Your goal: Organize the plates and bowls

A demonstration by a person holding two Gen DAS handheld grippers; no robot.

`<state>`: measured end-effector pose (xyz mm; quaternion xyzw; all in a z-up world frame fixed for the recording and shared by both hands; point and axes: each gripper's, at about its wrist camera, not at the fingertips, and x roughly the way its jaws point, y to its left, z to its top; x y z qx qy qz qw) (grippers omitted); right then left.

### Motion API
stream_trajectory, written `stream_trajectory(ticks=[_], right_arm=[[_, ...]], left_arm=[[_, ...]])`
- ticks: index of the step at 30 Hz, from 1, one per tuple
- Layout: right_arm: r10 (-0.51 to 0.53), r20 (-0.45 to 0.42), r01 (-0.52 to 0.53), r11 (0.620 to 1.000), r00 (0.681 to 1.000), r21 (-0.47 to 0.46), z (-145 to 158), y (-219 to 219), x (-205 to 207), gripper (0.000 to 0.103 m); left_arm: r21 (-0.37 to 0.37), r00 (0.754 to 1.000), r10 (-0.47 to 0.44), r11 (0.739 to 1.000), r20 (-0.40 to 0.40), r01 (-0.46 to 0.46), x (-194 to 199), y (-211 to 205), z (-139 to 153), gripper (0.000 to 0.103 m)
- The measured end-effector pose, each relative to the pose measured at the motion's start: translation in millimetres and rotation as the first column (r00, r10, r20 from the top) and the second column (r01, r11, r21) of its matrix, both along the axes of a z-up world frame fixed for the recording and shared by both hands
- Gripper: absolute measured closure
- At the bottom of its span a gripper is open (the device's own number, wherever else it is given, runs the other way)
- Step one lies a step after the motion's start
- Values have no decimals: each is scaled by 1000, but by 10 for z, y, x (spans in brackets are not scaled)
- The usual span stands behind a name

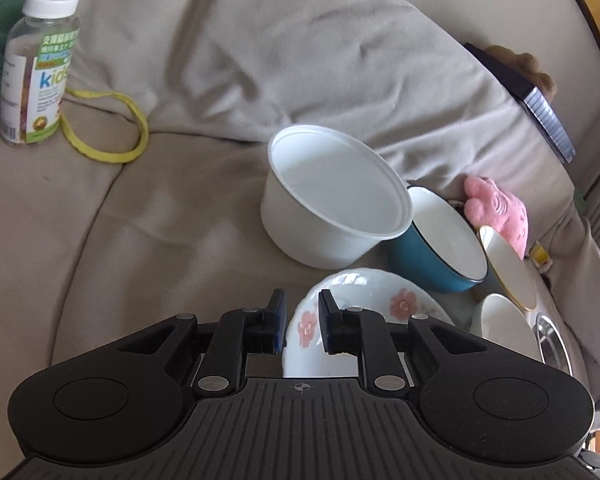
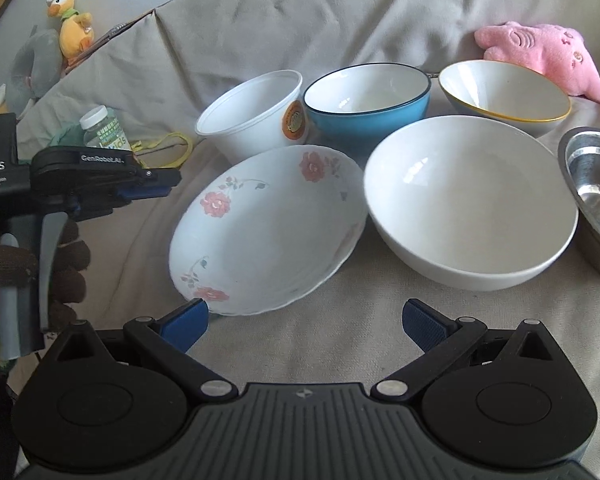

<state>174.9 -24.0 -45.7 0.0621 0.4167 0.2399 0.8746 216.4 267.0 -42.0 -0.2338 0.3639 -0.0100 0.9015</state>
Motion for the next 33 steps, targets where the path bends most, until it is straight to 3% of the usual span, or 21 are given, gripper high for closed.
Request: stream_trajectory(ticks=[4, 9, 15, 18, 27, 30, 33], right_arm=[[-34, -48, 37, 998, 998, 49, -122, 70, 178, 0], [-96, -6, 96, 995, 995, 4, -213, 215, 311, 24], [-97, -35, 97, 995, 995, -6, -290, 354, 458, 39], [-86, -1, 86, 994, 996, -63, -269, 500, 419, 39], [14, -25, -15, 999, 1000, -39, -272, 679, 249, 38], [6, 1, -6, 999, 1000, -49, -211, 553, 151, 26], [-19, 3, 19, 999, 1000, -44, -162, 262, 66, 22]], left_arm=[[6, 999, -23, 1000, -35, 23, 89, -64, -141, 84], [-11, 997, -21, 1000, -68, 20, 156, -47, -317, 84], [-57, 990, -62, 997, -129, 55, 241, -82, -430, 81], [-13, 990, -58, 998, -130, 56, 169, -70, -365, 80], [56, 998, 14, 998, -65, -10, -140, 127, -141, 81], [133, 1000, 23, 991, 0, -23, -231, 55, 17, 81], [192, 999, 4, 981, 41, -12, -263, -67, 131, 81]])
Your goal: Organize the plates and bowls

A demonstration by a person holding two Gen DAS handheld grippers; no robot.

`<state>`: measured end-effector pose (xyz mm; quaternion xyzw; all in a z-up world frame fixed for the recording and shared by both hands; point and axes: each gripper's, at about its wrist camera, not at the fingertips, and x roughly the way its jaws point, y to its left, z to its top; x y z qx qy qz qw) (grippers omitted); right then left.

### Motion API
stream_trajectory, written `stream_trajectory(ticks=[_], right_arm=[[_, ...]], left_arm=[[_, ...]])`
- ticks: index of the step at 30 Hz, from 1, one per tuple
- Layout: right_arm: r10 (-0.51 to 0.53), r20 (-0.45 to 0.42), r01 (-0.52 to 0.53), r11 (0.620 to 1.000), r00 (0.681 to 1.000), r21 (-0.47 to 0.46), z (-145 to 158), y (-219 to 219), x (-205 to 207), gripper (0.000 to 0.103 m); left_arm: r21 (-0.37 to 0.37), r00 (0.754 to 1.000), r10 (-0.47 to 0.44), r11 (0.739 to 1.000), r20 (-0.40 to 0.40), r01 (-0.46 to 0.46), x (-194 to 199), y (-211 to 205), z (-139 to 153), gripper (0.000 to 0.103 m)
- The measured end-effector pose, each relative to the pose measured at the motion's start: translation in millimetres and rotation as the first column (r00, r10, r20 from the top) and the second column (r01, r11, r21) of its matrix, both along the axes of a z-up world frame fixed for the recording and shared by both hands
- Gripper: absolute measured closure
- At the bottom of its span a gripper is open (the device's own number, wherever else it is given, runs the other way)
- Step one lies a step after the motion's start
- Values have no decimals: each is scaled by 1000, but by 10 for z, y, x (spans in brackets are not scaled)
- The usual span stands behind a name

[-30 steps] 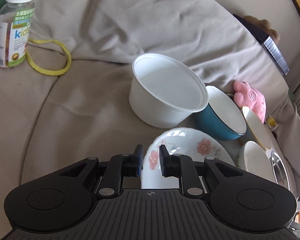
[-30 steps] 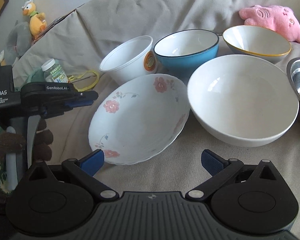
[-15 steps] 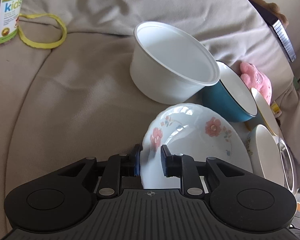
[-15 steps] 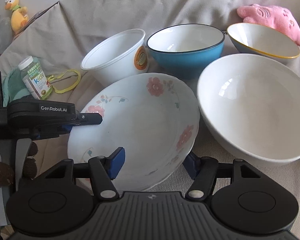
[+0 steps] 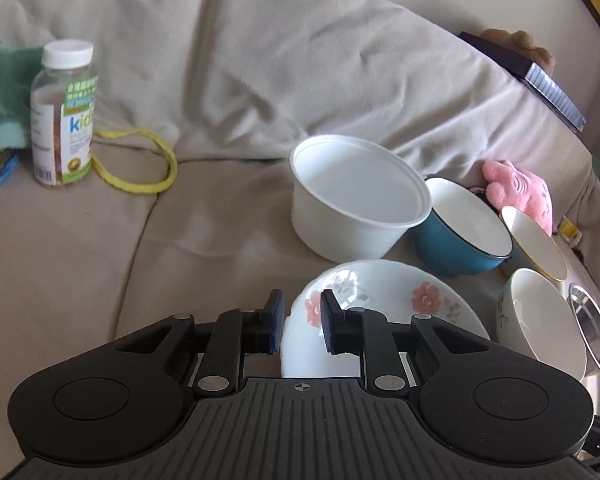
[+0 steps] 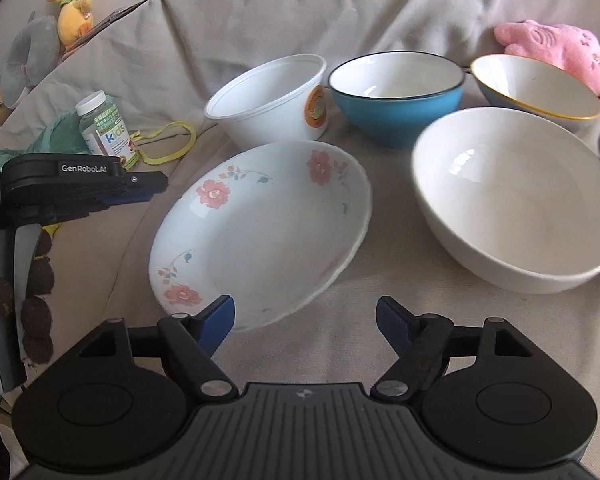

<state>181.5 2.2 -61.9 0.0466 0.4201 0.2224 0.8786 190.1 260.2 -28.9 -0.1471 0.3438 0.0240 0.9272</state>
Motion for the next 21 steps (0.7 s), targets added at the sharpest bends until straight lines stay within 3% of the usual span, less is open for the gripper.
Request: stream_trajectory(ticks=[5, 10, 14, 18, 21], right_arm=[[-143, -23, 143, 990, 989, 14, -88, -716, -92, 17], [-234, -77, 232, 972, 969, -27, -297, -1205, -113, 13], [-190, -89, 191, 982, 978, 3, -373, -1287, -140, 0], [-122, -66, 119, 992, 990, -49, -422, -1219, -196, 0], [-108, -70, 108, 994, 992, -4, -435, -1304, -220, 0]], left_arm=[[51, 998, -55, 997, 17, 54, -33, -296, 102, 81], [16, 982, -184, 983, 40, 183, 34, -741, 257, 81], [-27, 956, -292, 956, 37, 293, 211, -1200, 290, 81], [-21, 941, -337, 941, -10, 337, 531, -1619, 216, 81], [12, 940, -338, 941, -50, 339, 807, -1807, 148, 81]])
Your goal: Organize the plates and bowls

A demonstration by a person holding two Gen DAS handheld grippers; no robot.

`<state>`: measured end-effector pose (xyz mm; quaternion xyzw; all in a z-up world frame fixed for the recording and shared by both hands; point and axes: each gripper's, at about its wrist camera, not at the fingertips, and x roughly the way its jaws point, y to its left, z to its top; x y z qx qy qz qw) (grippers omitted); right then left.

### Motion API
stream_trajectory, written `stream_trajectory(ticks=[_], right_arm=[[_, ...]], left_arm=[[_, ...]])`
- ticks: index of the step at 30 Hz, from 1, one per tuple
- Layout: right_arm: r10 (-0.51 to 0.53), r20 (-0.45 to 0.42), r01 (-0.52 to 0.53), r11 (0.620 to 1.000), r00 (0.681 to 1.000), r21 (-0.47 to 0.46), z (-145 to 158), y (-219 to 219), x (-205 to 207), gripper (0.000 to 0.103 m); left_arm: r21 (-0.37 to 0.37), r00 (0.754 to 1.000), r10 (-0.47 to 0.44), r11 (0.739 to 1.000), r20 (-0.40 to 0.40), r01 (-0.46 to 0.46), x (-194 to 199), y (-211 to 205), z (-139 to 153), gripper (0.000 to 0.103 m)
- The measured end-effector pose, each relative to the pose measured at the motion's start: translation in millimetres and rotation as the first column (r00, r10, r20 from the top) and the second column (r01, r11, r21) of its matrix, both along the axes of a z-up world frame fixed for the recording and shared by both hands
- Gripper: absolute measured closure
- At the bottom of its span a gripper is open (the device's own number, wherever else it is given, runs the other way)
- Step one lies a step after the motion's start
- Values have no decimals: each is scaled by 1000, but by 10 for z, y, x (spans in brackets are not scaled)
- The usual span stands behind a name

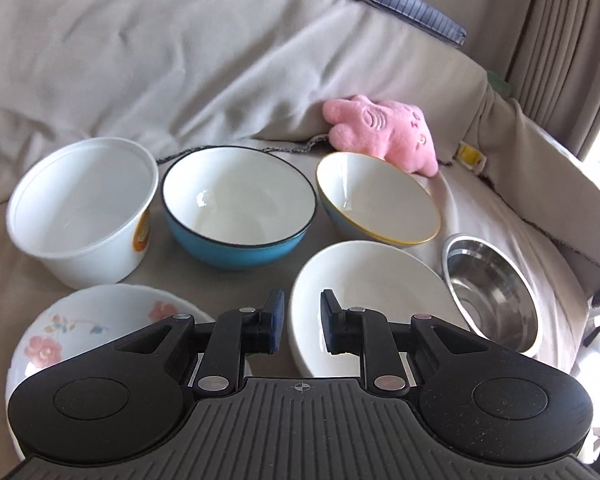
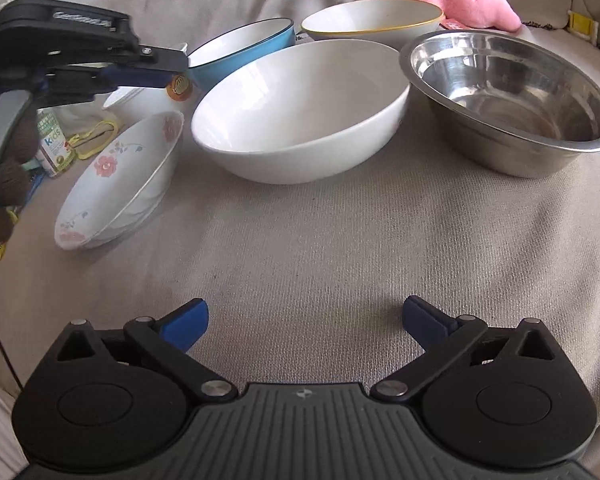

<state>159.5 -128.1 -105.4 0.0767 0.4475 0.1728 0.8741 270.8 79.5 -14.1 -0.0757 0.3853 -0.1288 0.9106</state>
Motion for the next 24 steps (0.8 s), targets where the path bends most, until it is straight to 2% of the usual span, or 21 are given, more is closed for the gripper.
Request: stream_trajectory(ticks=[3, 7, 11, 14, 17, 19, 22, 24], right_arm=[[35, -23, -34, 998, 999, 46, 27, -93, 14, 0], [-11, 19, 8, 985, 1000, 170, 119, -256, 15, 1], [-138, 165, 114, 983, 977, 146, 349, -352, 75, 8], [-196, 156, 168, 969, 968, 179, 436, -358, 231, 15], [-232, 148, 208, 964, 961, 164, 418, -271, 406, 27], [-225, 125, 204, 966, 966, 156, 351, -200, 542, 44], [-241, 93, 228, 965, 966, 132, 278, -191, 668, 53], [-232, 91, 220, 967, 968, 127, 269, -236, 651, 65]], left_arm=[[29, 999, -10, 1000, -39, 12, 282, -111, -79, 81], [70, 997, -17, 997, -72, 22, 583, -215, -190, 81], [80, 992, -50, 995, -113, 59, 719, -290, -318, 72], [78, 988, -60, 994, -140, 71, 760, -330, -399, 71], [89, 982, -75, 992, -171, 92, 783, -391, -477, 72], [104, 980, -79, 990, -181, 99, 767, -409, -492, 71], [121, 976, -73, 988, -205, 100, 698, -401, -471, 72], [127, 973, -84, 985, -214, 113, 605, -392, -450, 72]])
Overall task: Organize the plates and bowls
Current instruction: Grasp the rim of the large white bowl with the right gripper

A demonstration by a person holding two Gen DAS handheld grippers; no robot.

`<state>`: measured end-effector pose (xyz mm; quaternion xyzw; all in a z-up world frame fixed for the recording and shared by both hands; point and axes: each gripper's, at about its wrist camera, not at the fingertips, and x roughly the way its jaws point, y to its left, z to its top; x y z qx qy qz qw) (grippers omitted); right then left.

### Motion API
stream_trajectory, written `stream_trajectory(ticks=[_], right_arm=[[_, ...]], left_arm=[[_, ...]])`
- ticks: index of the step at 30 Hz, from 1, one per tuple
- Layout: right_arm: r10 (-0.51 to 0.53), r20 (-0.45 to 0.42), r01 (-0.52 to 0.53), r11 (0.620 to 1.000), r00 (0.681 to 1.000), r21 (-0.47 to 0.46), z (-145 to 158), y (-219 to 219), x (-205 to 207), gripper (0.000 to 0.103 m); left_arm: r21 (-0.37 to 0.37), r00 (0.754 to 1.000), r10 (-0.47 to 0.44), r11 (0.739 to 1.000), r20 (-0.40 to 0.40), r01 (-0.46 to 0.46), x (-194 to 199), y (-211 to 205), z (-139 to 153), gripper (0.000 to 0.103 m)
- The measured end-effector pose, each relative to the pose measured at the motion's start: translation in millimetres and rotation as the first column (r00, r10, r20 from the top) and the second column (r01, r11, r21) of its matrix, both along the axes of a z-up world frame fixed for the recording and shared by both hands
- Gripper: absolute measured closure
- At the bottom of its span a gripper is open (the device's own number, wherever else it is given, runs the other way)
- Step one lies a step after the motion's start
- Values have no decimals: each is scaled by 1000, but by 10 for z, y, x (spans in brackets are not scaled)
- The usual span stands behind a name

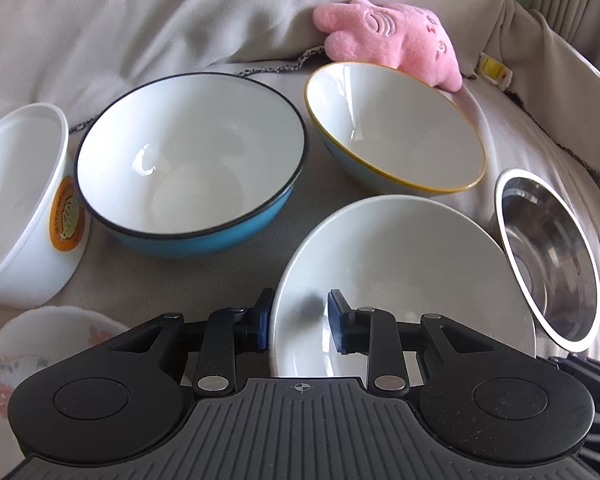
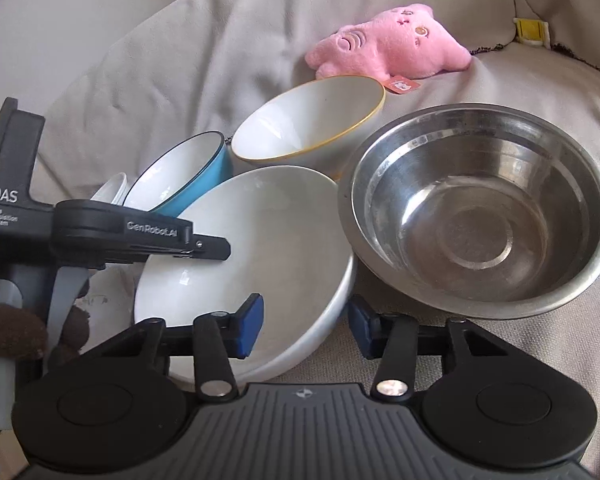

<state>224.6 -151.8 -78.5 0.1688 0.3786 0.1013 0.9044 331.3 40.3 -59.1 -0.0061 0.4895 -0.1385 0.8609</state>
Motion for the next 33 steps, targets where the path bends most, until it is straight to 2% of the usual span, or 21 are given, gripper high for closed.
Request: stream_trajectory(ticks=[2, 6, 8, 10, 13, 17, 20, 23, 26, 30, 33], right_arm=[[19, -9, -19, 1000, 1000, 10, 11, -70, -46, 70], [82, 7, -82, 997, 997, 7, 109, -154, -299, 71], [113, 32, -113, 994, 993, -8, 163, -149, -405, 71], [107, 36, -106, 994, 994, -13, 179, -120, -396, 71], [52, -8, -52, 999, 999, -7, 99, -75, -246, 70], [3, -39, -1, 999, 999, 39, -59, -61, -44, 67], [0, -85, 8, 996, 996, 91, -198, -66, 106, 66], [24, -54, -19, 995, 998, 93, -209, -41, 127, 56], [50, -20, -48, 995, 999, 89, -232, -57, 103, 56], [64, -12, -63, 993, 998, 96, -231, -105, 101, 62], [69, 1, -69, 995, 998, 68, -216, -96, 83, 63]], left_arm=[[-2, 1000, -5, 1000, -17, 5, -122, 22, 24, 72], [8, 999, -16, 1000, -41, 17, -443, 44, 45, 72], [16, 999, -3, 1000, -47, 3, -513, 57, 13, 76], [11, 998, 32, 999, -46, -32, -471, 76, -21, 76], [-5, 997, 67, 998, -35, -67, -321, 54, -47, 76], [-10, 998, 47, 999, -39, -48, -133, -30, -103, 61], [26, 999, 9, 1000, -38, -8, -95, -132, -119, 52], [45, 999, -12, 999, -45, 14, -85, -185, -120, 50], [27, 996, 14, 1000, -91, -11, -56, -156, -112, 50], [26, 984, 38, 999, -172, -34, 28, -166, -86, 49], [39, 988, 23, 999, -151, -17, -56, -195, -56, 51]])
